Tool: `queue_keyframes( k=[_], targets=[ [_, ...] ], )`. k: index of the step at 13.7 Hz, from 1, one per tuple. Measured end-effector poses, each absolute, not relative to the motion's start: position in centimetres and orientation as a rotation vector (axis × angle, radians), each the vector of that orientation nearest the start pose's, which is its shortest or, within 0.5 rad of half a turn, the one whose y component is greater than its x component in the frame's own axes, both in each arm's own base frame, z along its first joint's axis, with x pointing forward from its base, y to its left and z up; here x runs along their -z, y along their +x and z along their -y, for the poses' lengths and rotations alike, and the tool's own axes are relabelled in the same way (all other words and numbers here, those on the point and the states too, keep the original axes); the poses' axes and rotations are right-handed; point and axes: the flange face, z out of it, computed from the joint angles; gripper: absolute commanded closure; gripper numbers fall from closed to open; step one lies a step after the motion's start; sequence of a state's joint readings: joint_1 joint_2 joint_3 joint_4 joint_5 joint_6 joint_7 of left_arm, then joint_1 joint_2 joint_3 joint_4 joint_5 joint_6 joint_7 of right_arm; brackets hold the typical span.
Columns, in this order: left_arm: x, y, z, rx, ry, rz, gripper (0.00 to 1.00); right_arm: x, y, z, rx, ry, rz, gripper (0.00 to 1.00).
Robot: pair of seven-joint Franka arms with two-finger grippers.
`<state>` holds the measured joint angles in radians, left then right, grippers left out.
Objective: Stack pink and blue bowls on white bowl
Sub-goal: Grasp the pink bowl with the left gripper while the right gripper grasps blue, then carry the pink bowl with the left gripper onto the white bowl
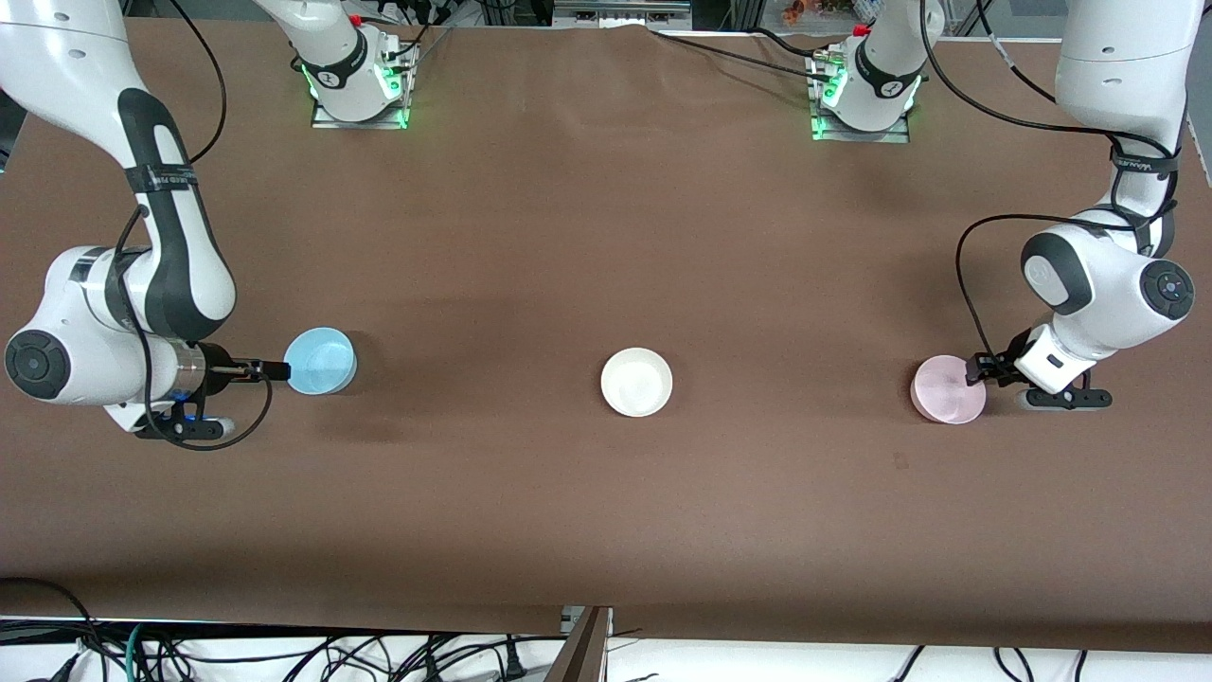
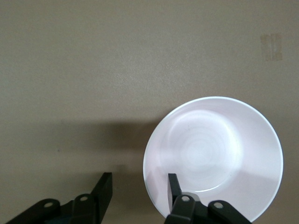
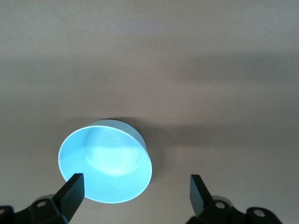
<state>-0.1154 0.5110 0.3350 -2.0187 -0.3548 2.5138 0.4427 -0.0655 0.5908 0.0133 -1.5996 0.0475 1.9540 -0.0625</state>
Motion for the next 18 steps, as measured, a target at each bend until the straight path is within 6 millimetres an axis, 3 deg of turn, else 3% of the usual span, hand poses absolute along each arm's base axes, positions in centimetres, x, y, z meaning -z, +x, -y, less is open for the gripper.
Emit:
queue_keyframes(
  k=[2,7,15,18],
  targets=[
    [-20.7,58.8,-12.9,0.063,-3.18,0.032,0.59,-25.4,66.1,4.0,-0.354,-3.041,-0.023,0.0],
    [-20.7,58.7,-12.7,0.059,-3.182,0.028,1.0,-22.5,65.1,4.1,-0.331,-3.025,-0.024,0.01],
    [-21.6,58.9,-12.2,0.085,-3.185,0.001,1.0,-20.0,64.4,5.4,-0.344,-2.952,0.049,0.01],
    [-23.2,59.7,-11.7,0.144,-3.183,-0.015,1.0,-19.9,64.3,5.6,-0.341,-2.945,0.056,0.07]
  ],
)
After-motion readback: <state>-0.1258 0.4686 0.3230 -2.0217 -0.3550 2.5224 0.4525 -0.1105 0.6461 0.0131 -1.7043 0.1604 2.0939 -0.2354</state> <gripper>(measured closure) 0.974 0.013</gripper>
